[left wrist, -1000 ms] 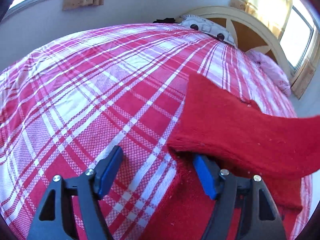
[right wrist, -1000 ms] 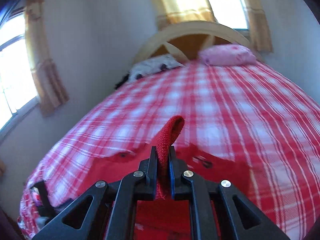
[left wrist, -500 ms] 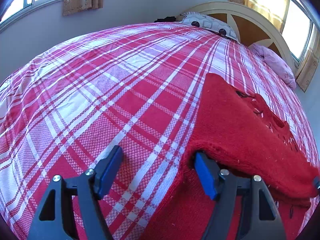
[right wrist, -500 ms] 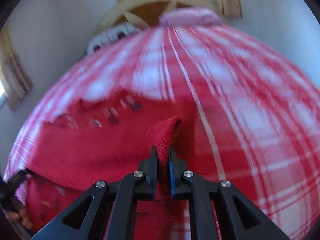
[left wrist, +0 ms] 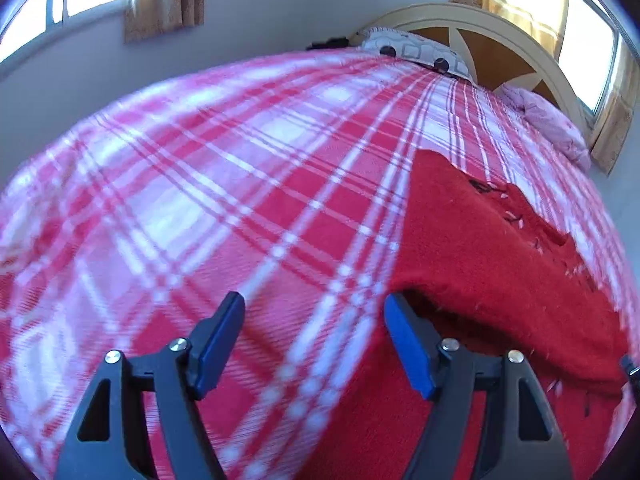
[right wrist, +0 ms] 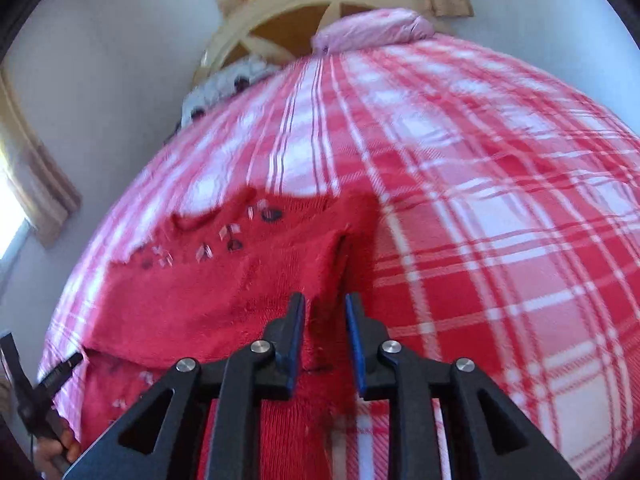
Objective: Fold small clothes
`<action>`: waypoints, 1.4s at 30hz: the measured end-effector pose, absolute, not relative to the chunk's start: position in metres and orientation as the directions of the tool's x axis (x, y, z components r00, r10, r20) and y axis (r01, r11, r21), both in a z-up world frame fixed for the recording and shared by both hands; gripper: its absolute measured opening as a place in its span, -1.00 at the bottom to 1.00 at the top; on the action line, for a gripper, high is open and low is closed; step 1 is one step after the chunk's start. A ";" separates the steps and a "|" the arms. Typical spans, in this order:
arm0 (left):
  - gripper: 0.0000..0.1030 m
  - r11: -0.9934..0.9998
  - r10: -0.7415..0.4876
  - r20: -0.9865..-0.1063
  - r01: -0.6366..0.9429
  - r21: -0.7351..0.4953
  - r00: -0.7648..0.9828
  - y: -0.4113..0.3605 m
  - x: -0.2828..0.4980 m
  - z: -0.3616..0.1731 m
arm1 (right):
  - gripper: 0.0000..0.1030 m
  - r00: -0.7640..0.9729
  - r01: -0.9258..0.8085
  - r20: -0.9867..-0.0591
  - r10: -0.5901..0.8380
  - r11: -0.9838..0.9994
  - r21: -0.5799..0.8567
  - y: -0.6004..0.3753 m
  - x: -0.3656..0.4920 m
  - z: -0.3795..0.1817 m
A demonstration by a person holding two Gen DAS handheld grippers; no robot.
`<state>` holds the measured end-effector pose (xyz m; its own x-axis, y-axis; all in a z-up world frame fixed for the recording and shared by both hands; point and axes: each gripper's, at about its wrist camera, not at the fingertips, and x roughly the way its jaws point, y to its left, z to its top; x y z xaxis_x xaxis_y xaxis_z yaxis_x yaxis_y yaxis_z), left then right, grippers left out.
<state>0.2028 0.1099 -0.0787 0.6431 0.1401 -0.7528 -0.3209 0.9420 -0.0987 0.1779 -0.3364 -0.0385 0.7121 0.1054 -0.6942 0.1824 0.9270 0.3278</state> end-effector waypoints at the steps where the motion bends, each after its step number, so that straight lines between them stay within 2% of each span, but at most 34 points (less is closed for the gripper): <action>1: 0.46 0.944 0.153 -0.743 -0.318 -0.085 0.652 0.111 0.200 -0.074 | -0.56 0.735 0.185 -0.672 0.090 0.927 0.326 -0.339 0.171 -0.031; 3: 0.46 0.948 0.161 -0.710 -0.307 -0.081 0.686 0.113 0.195 -0.061 | -0.56 0.759 0.162 -0.646 0.078 0.939 0.304 -0.338 0.167 -0.021; 7: 0.46 0.968 0.118 -0.662 -0.233 -0.088 0.740 0.096 0.209 -0.036 | -0.56 0.759 0.102 -0.651 0.020 0.984 0.149 -0.312 0.181 -0.007; 10: 0.46 0.990 0.035 -0.660 -0.115 -0.079 0.751 0.061 0.229 -0.031 | -0.56 0.732 0.065 -0.680 0.038 0.990 0.126 -0.300 0.199 -0.014; 13: 0.45 0.997 -0.013 -0.696 -0.039 -0.060 0.718 0.027 0.257 -0.045 | -0.56 0.686 0.073 -0.725 0.060 0.986 0.151 -0.298 0.219 -0.035; 17: 0.37 0.990 0.091 -0.770 -0.139 0.002 0.632 0.032 0.290 -0.075 | -0.56 0.625 0.086 -0.778 0.068 0.984 0.156 -0.299 0.235 -0.067; 19: 0.68 0.985 0.055 -0.781 -0.162 -0.059 0.622 0.049 0.293 -0.087 | -0.56 0.629 0.080 -0.774 0.076 0.984 0.162 -0.300 0.237 -0.067; 21: 0.90 0.970 0.031 -0.789 -0.208 -0.123 0.613 0.071 0.294 -0.094 | -0.55 0.634 0.067 -0.770 0.074 0.986 0.150 -0.298 0.241 -0.068; 22: 0.91 0.963 0.030 -0.792 -0.229 -0.140 0.610 0.077 0.294 -0.094 | -0.55 0.638 0.064 -0.767 0.072 0.987 0.145 -0.298 0.241 -0.069; 24: 0.79 0.932 0.126 -0.803 -0.346 -0.106 0.583 0.097 0.295 -0.097 | -0.54 0.648 0.061 -0.759 0.066 0.989 0.138 -0.297 0.241 -0.070; 25: 0.79 0.921 0.126 -0.805 -0.369 -0.121 0.580 0.106 0.296 -0.099 | -0.54 0.651 0.060 -0.756 0.064 0.989 0.135 -0.297 0.241 -0.070; 26: 0.79 0.918 0.115 -0.805 -0.373 -0.138 0.582 0.112 0.299 -0.099 | -0.52 0.653 0.059 -0.755 0.064 0.989 0.135 -0.297 0.242 -0.070; 29: 0.81 0.935 0.173 -0.810 -0.353 -0.045 0.561 0.107 0.313 -0.097 | -0.48 0.654 0.059 -0.753 0.066 0.989 0.139 -0.297 0.247 -0.071; 31: 0.77 0.934 0.180 -0.808 -0.355 -0.038 0.561 0.103 0.311 -0.095 | -0.47 0.654 0.060 -0.754 0.059 0.990 0.129 -0.295 0.248 -0.070; 36: 0.73 0.945 0.157 -0.753 -0.318 -0.072 0.638 0.090 0.292 -0.068 | -0.46 0.663 0.056 -0.747 0.051 0.991 0.118 -0.293 0.245 -0.069; 42: 0.73 0.970 0.043 -0.705 -0.199 -0.141 0.708 0.078 0.281 -0.040 | -0.46 0.670 0.058 -0.741 0.052 0.991 0.123 -0.295 0.242 -0.069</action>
<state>0.2806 0.0781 -0.0401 0.7079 0.0430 -0.7050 -0.1991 0.9698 -0.1407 0.2424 -0.2945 -0.0689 0.6695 0.0522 -0.7410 0.0585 0.9907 0.1227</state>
